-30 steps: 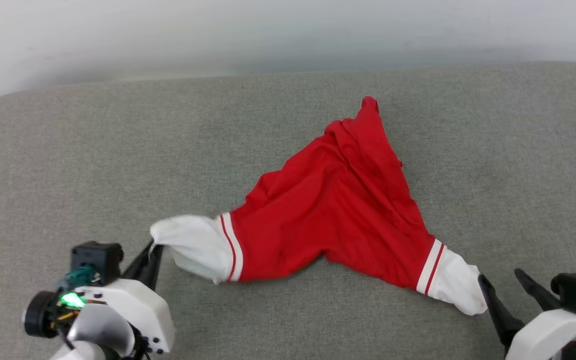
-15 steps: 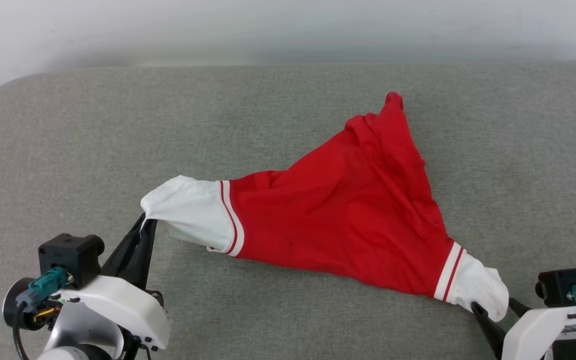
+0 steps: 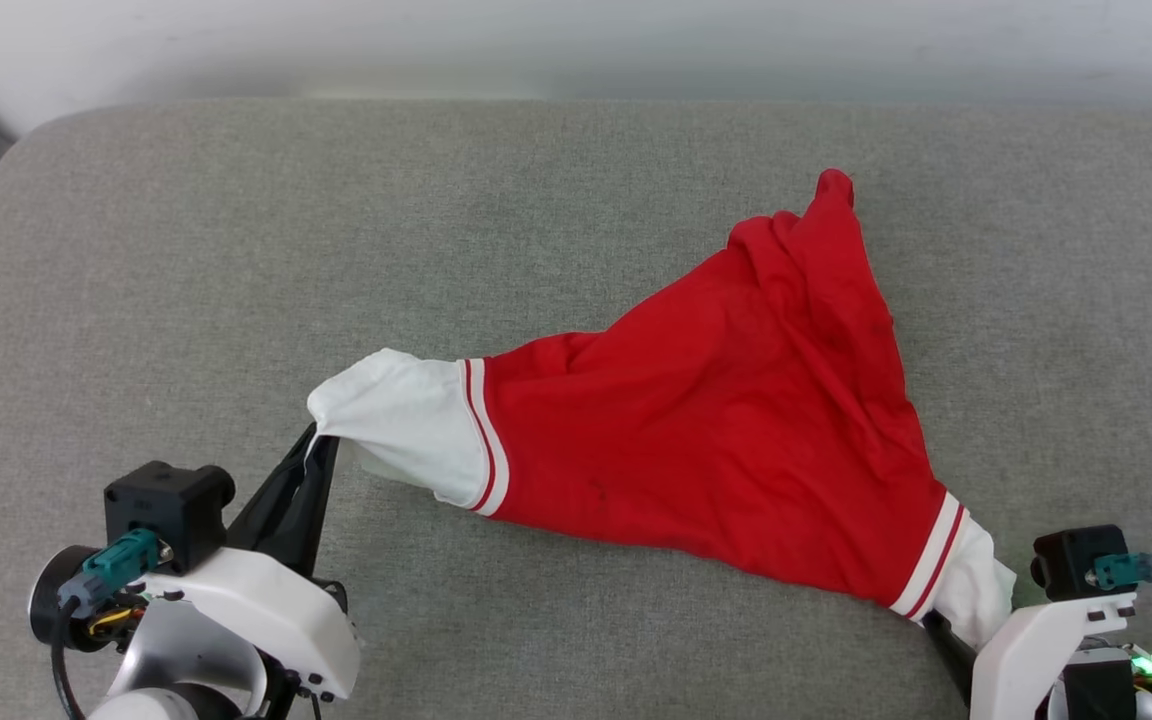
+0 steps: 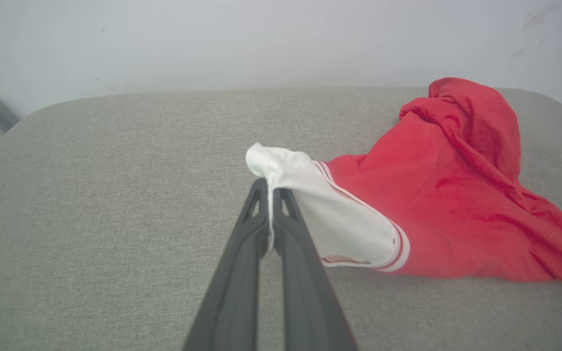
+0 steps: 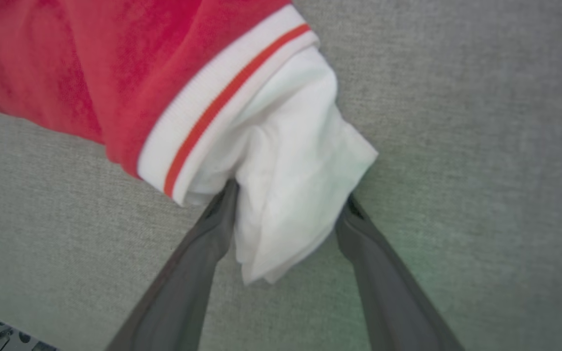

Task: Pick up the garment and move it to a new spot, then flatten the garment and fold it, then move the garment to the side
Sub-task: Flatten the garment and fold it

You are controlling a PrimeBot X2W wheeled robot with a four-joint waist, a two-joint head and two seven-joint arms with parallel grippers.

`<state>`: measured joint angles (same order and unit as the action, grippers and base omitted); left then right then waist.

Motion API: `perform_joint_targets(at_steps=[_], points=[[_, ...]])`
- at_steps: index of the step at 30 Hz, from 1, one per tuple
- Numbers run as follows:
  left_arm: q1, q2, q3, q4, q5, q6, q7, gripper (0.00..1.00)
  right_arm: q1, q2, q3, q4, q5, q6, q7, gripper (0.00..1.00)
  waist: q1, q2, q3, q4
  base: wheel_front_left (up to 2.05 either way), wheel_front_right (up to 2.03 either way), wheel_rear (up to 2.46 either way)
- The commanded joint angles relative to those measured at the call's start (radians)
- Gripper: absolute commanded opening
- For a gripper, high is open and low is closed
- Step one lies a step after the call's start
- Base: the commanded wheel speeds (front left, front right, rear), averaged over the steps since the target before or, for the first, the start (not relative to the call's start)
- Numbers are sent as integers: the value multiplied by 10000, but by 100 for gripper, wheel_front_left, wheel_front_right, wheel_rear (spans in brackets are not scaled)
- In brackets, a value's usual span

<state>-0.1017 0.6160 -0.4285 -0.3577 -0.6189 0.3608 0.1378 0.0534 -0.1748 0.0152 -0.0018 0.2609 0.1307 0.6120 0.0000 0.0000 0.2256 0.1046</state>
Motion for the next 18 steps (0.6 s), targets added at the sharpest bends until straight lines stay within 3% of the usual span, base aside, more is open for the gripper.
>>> perform_joint_targets(at_steps=[1, 2, 10, 18], points=[[-56, -26, -7, 36, 1, -25, 0, 0, 156, 63, 212, 391, 20, 0, 125, 17, 0, 0, -49, -11, 0, 0, 0], [-31, -22, -23, 78, -16, -46, 12, 0, 208, 42, 314, 466, 94, 1, 138, 0, 0, 0, -103, -22, 0, 0, 0], [319, 261, 110, 259, -105, -58, -86, 0, 108, -573, -104, -438, 782, -2, -194, 0, 0, 0, -873, -407, 0, 0, 0], [500, 965, 651, -187, -168, 11, 61, 0, -345, -1816, -837, -2075, 2038, -3, 765, 0, 0, 0, -1652, -881, 0, 0, 0]])
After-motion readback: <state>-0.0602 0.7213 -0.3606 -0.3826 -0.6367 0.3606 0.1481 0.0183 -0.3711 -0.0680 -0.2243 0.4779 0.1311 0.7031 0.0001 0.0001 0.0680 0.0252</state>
